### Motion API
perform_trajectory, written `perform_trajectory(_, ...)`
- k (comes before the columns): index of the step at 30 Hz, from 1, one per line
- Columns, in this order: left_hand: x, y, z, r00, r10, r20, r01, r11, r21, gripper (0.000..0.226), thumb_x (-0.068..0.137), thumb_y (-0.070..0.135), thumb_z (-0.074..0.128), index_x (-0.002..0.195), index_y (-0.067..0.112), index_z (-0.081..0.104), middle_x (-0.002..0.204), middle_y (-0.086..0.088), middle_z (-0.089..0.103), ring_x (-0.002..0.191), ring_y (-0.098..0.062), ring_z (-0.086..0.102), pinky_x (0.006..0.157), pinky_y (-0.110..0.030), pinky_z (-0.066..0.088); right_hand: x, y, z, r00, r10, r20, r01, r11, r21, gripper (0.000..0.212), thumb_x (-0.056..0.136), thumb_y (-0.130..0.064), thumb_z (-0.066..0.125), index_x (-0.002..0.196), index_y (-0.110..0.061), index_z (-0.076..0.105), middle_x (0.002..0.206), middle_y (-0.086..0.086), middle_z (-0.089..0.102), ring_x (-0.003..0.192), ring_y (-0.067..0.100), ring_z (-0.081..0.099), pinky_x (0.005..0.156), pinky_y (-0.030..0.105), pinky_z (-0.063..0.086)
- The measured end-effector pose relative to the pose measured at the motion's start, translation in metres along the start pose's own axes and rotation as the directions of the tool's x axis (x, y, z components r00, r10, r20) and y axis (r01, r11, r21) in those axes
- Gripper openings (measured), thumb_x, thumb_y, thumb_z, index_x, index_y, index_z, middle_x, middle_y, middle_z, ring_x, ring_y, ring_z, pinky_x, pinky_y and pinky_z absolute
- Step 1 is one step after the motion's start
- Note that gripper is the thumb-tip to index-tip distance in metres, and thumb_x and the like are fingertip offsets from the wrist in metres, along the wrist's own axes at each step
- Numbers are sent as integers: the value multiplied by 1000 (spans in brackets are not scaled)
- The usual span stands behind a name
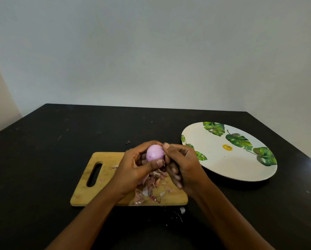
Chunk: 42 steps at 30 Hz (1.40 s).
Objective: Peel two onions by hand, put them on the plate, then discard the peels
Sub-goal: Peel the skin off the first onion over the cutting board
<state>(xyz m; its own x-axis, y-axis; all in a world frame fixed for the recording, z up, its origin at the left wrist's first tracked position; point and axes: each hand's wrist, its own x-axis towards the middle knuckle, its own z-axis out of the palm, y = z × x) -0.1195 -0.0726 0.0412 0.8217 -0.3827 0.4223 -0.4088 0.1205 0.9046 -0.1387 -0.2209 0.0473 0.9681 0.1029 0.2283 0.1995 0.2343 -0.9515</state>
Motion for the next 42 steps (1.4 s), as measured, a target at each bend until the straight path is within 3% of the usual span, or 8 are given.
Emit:
perform_trajectory(9,1,-5,-4,986,-141,93,166,909,-383,59,69,39,78,109,-2,63,97,-22,64,89,-33,62,79,-35,54,-6,-6,14,999,38,-1,-37,987,159,34,81,-28,54,50,-15,58,36,-2,39,23,5,30,28,10,25)
perform_trajectory(15,1,-8,-1,983,-157,99,185,879,-440,49,72,41,74,102,3,69,94,-18,67,87,-27,64,79,-32,55,-5,-5,17,993,86,-80,-73,985,158,43,90,-21,53,49,-15,56,36,-1,38,24,6,28,28,11,25)
perform_trajectory(21,2,-3,0,984,-105,-144,108,994,8,40,70,33,80,104,18,65,96,2,71,89,-14,67,73,-22,54,3,-1,11,980,112,-164,-121,991,-49,42,97,-35,45,64,-12,56,45,2,50,36,11,44,36,19,37)
perform_trajectory(25,3,-1,-2,987,6,-161,24,982,186,45,58,30,73,101,30,61,92,23,69,91,2,64,72,-8,47,7,3,6,983,100,-153,-117,988,-106,37,79,-50,51,64,-17,61,59,2,61,55,16,59,50,28,50)
perform_trajectory(31,2,-7,-5,981,49,-188,9,955,297,53,59,36,72,109,30,55,104,17,61,97,9,58,76,-5,45,9,6,-7,998,-12,-65,1,986,-165,26,70,-32,69,85,-11,66,75,-1,70,75,17,68,71,30,57)
perform_trajectory(34,2,-7,-8,983,69,-171,2,923,384,51,65,24,77,106,38,50,102,24,55,91,13,57,73,0,42,10,5,-11,1000,-20,-21,15,973,-230,22,73,-26,70,88,-11,67,76,-3,72,75,13,69,69,23,55)
perform_trajectory(38,2,-6,-11,989,121,-84,-55,834,549,57,65,35,75,111,47,44,107,25,52,91,7,55,75,-3,44,10,3,-18,998,-27,53,41,954,-297,4,86,-6,65,87,-9,67,71,-5,69,68,9,66,64,18,52)
perform_trajectory(42,1,-16,-15,977,205,-64,-99,695,712,65,67,31,80,121,34,45,116,1,60,108,-13,49,83,-15,34,10,4,-21,994,-52,93,77,951,-301,7,89,-3,62,87,-9,66,69,-6,66,66,7,62,62,20,52)
